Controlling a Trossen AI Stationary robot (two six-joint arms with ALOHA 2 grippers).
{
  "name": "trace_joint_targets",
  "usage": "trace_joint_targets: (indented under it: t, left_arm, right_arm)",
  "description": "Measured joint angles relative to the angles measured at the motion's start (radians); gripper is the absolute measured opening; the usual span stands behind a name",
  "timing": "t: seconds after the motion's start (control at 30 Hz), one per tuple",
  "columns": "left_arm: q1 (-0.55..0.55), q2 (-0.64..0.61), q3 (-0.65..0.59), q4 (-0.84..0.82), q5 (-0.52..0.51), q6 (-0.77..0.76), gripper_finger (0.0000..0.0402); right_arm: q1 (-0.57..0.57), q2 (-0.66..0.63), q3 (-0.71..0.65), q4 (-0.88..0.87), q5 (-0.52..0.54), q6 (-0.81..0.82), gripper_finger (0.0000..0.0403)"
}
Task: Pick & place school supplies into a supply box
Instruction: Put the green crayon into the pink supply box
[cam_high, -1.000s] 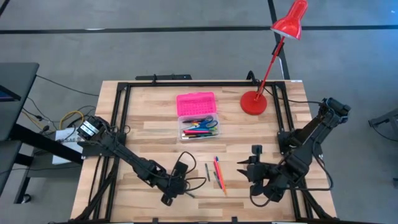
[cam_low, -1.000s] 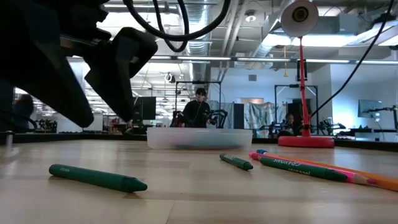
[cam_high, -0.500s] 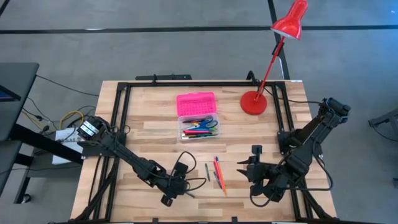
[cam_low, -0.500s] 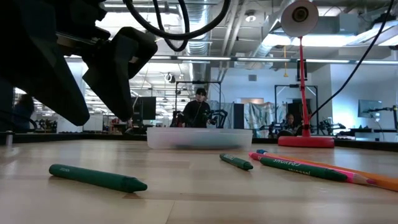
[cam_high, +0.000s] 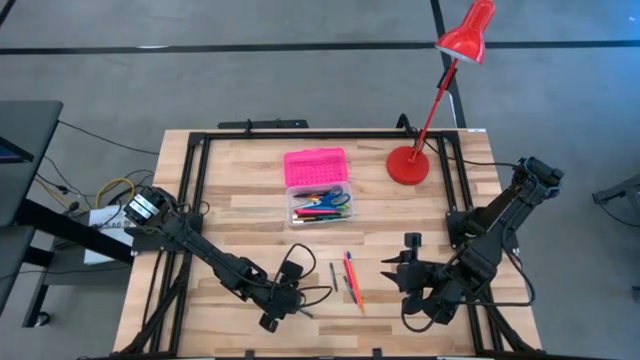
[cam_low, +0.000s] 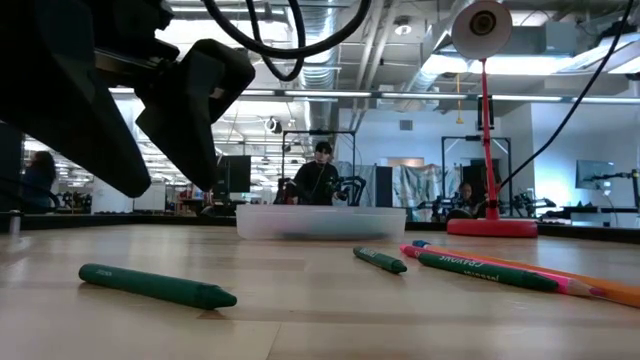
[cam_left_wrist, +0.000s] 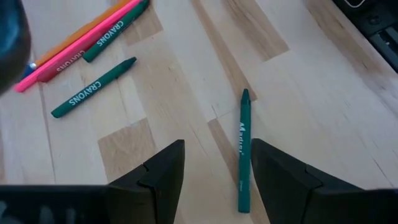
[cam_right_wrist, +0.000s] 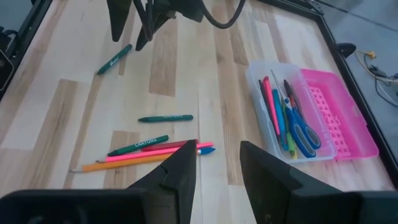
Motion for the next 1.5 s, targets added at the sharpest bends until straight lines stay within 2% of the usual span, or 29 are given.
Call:
trace_joint_targets:
  t: [0.4,1.0,1.23,1.5]
  left_arm:
    - [0.016,0.000,0.000,0.002,0.047,-0.073,0.0179]
    - [-0.100,0.000,0.000,0.061,-0.124,-0.085,0.0179]
    - [-0.096,0.071,-0.043,0.183,-0.114,-0.059,0.0179]
    - [-0.095,0.085,-0.043,0.195,-0.146,-0.055,0.0179]
  right_arm:
    - [0.000,0.000,0.000,0.038,-0.019,-0.005,0.0118]
    - [0.001,0.000,0.000,0.083,-0.020,0.002,0.0118]
    - [0.001,0.000,0.000,0.082,-0.022,0.002,0.0118]
    - [0.002,0.000,0.000,0.083,-0.023,0.002,0.0118]
